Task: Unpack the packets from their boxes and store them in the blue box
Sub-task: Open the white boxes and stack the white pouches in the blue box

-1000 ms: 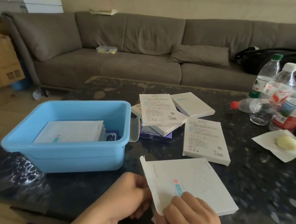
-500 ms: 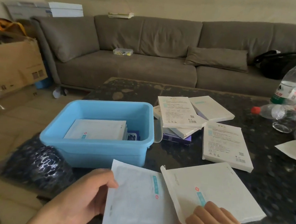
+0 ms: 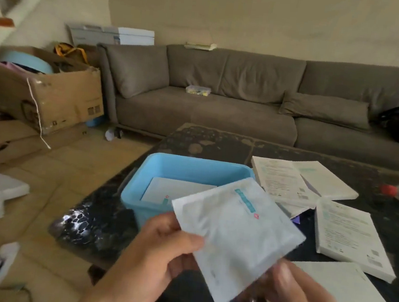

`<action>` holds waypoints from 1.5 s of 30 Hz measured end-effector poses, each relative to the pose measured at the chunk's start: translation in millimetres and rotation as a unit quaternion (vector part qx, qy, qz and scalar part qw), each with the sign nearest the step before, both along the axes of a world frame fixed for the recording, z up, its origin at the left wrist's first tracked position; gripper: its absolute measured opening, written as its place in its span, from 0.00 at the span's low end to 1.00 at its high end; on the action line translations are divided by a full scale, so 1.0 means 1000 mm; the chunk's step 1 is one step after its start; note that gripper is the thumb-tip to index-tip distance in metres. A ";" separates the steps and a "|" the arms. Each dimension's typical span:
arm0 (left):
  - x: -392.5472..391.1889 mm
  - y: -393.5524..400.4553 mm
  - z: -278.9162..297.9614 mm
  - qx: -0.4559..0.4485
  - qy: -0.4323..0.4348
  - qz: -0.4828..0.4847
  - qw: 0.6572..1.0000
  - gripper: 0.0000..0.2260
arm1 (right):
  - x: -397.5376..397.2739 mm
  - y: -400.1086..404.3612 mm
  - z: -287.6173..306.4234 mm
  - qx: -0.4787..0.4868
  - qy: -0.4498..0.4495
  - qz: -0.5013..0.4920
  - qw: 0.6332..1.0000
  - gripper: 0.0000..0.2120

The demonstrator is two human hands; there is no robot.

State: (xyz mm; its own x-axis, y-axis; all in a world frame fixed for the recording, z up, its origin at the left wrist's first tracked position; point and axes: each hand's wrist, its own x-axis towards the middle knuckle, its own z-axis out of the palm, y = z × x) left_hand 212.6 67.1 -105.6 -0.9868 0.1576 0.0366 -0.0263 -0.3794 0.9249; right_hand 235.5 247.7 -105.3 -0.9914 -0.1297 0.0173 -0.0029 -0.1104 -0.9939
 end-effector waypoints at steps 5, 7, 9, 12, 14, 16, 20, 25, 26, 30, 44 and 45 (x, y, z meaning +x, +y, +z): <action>-0.002 -0.009 0.006 -0.226 0.075 0.017 0.971 0.11 | -0.064 -0.013 0.024 -0.039 -0.041 0.039 0.998 0.09; -0.005 -0.013 0.000 -0.290 0.040 0.016 0.956 0.07 | -0.096 -0.019 0.035 0.052 -0.024 0.040 0.998 0.08; -0.007 -0.015 -0.003 -0.344 0.011 0.005 0.939 0.06 | -0.131 -0.027 0.053 0.134 0.024 0.044 0.990 0.08; -0.009 -0.019 -0.005 -0.378 0.011 0.000 0.926 0.07 | -0.185 -0.040 0.072 0.260 0.099 0.069 0.958 0.09; -0.011 -0.020 -0.005 -0.375 0.006 -0.007 0.927 0.07 | -0.211 -0.050 0.074 0.377 0.139 0.117 0.908 0.10; -0.012 -0.019 -0.004 -0.374 -0.005 -0.008 0.927 0.07 | -0.228 -0.063 0.068 0.485 0.152 0.180 0.842 0.10; -0.014 -0.017 -0.003 -0.371 -0.017 -0.022 0.928 0.09 | -0.235 -0.086 0.046 0.550 0.124 0.265 0.783 0.10; -0.014 -0.016 -0.003 -0.363 -0.015 -0.029 0.931 0.09 | -0.231 -0.107 0.032 0.541 0.114 0.275 0.787 0.08; -0.014 -0.016 -0.003 -0.361 -0.015 -0.028 0.932 0.09 | -0.230 -0.110 0.030 0.545 0.127 0.270 0.783 0.08; -0.013 -0.015 -0.004 -0.358 -0.006 -0.021 0.934 0.09 | -0.223 -0.114 0.019 0.593 0.187 0.251 0.742 0.12; -0.018 -0.008 -0.014 -0.386 0.001 -0.050 0.921 0.10 | -0.196 -0.109 0.022 0.601 0.267 0.202 0.725 0.24; -0.019 -0.006 -0.017 -0.391 -0.001 -0.051 0.919 0.11 | -0.190 -0.099 0.028 0.552 0.293 0.166 0.762 0.22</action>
State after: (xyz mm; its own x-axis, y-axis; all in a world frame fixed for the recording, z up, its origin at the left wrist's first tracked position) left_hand 193.2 61.0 -122.3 -0.9653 0.2272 -0.1291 -0.0267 0.4056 0.9136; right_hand 45.2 148.4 -77.6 -0.7649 -0.6279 0.1439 -0.6365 0.7022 -0.3192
